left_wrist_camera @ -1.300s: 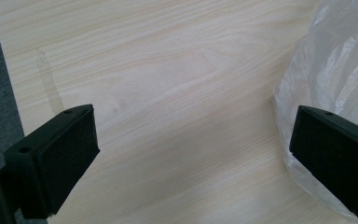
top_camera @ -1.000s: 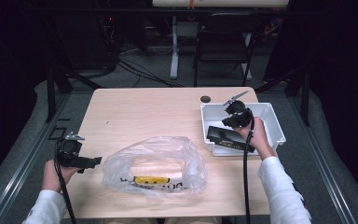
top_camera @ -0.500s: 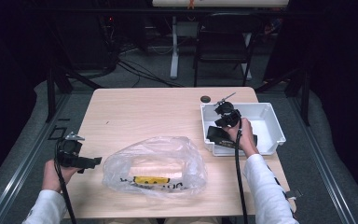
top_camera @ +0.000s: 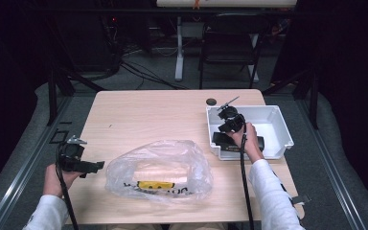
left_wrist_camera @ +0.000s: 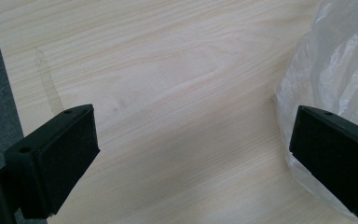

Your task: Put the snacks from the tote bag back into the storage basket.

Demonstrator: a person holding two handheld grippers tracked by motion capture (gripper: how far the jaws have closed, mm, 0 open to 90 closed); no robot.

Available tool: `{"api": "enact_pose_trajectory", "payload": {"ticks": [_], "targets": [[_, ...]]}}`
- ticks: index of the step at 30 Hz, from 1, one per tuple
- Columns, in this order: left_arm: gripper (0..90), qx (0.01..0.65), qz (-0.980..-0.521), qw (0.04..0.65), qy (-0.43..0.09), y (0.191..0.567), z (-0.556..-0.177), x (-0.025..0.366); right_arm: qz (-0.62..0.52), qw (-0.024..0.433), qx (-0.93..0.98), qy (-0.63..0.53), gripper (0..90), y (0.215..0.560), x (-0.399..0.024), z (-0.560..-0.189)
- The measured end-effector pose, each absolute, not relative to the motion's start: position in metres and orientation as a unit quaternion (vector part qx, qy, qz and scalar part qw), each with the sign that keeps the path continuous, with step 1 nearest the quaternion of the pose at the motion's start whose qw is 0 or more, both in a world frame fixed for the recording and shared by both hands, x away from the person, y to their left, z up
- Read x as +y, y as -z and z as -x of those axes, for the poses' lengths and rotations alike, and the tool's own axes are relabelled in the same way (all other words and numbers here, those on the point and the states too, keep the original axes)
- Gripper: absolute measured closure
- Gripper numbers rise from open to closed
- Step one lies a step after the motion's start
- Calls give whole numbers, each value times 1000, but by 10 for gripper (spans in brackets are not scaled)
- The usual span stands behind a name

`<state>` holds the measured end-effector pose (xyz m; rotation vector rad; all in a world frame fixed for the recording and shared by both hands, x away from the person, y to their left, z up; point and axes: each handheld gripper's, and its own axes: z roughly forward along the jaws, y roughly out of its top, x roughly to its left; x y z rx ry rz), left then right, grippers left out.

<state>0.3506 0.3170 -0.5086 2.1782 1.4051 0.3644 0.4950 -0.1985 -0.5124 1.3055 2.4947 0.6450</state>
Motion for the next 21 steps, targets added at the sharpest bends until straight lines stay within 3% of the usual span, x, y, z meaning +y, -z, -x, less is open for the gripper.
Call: {"api": "enact_pose_trajectory", "payload": {"ticks": [21], "targets": [[9,518,-804,259,-136,508,-351,317,-447,114,861,-212,895,512,-198,-490]]}}
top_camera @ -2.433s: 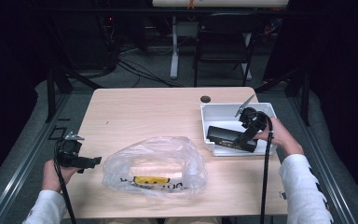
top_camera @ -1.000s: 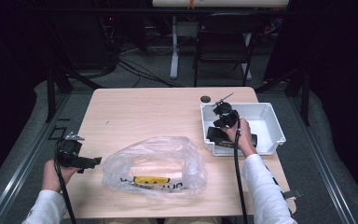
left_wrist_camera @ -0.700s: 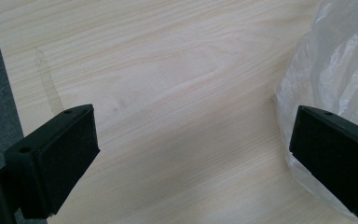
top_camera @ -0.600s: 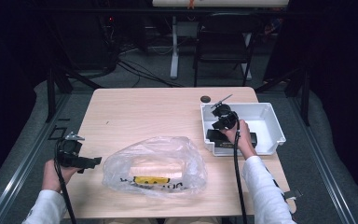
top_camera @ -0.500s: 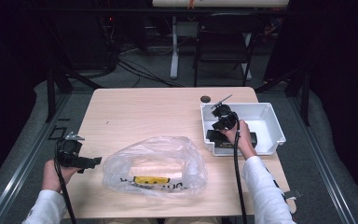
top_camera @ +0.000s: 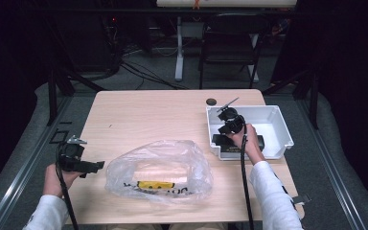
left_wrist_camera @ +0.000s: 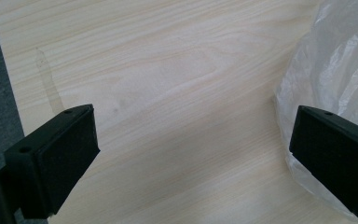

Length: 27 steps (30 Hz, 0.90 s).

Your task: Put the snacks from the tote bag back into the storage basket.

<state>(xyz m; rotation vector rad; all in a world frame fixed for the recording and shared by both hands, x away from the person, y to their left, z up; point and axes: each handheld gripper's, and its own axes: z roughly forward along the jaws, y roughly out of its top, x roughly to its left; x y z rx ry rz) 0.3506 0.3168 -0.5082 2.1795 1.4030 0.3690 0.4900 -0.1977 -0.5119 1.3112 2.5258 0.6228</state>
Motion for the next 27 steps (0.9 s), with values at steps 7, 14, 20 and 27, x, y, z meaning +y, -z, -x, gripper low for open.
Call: {"api": "enact_pose_trajectory", "payload": {"ticks": [7,14,20,27], "targets": [[9,517,-805,258,-136,508,-351,316,-446,111,865,-203,865,514,-197,-491],[9,517,-804,258,-137,508,-351,317,-445,127,860,-217,894,511,-193,-490],[9,517,-804,259,-138,508,-350,317,-446,121,863,-203,896,518,-188,-491],[9,517,-803,261,-139,507,-350,318,-447,130,858,-217,818,513,-189,-488]]}}
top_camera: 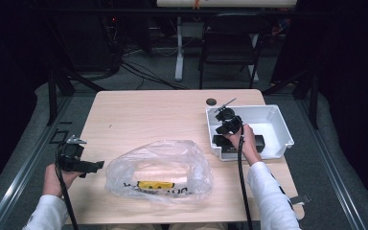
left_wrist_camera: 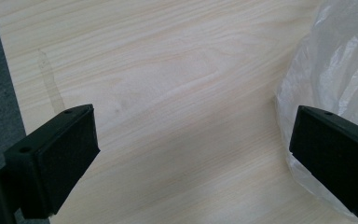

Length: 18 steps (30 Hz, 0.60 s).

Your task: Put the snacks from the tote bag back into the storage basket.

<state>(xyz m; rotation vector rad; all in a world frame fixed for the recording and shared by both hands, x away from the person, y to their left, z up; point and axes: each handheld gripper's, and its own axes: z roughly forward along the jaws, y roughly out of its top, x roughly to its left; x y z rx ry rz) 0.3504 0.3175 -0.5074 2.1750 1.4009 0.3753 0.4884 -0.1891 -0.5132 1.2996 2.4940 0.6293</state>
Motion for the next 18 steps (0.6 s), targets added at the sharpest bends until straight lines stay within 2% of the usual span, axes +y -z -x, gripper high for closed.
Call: {"api": "enact_pose_trajectory", "payload": {"ticks": [11,16,18], "targets": [[9,518,-801,262,-145,507,-350,318,-458,163,833,-264,326,477,-214,-452],[9,516,-802,262,-149,506,-350,318,-457,181,827,-272,175,465,-225,-421],[9,517,-801,262,-150,507,-350,318,-453,191,826,-276,151,462,-229,-408]]}}
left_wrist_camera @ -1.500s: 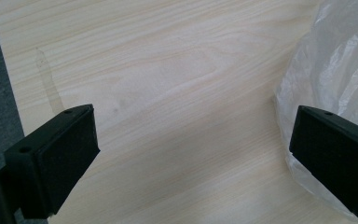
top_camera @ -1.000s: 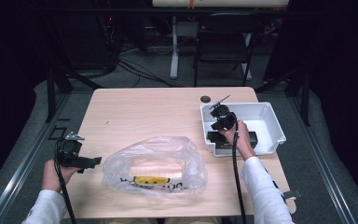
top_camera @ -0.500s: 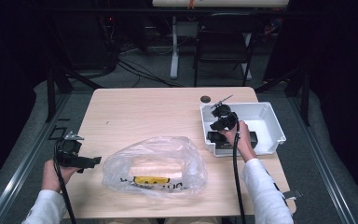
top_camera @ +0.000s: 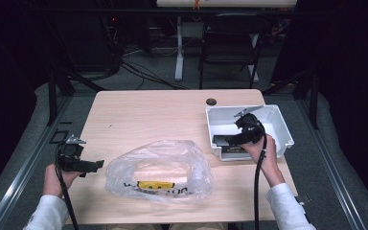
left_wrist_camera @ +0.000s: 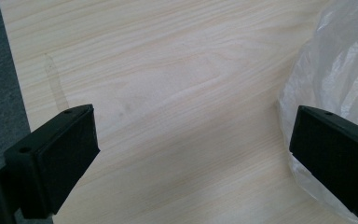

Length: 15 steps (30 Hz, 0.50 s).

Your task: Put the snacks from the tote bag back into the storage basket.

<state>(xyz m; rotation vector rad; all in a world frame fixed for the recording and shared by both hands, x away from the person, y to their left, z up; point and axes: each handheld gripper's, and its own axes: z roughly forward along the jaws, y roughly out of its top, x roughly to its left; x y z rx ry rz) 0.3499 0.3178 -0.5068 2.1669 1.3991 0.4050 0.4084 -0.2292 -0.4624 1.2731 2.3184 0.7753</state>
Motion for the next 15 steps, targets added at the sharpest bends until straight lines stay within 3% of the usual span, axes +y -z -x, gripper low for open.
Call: {"api": "enact_pose_trajectory", "payload": {"ticks": [15], "targets": [[9,517,-802,260,-152,508,-350,317,-441,192,832,-277,111,485,-241,-323]]}}
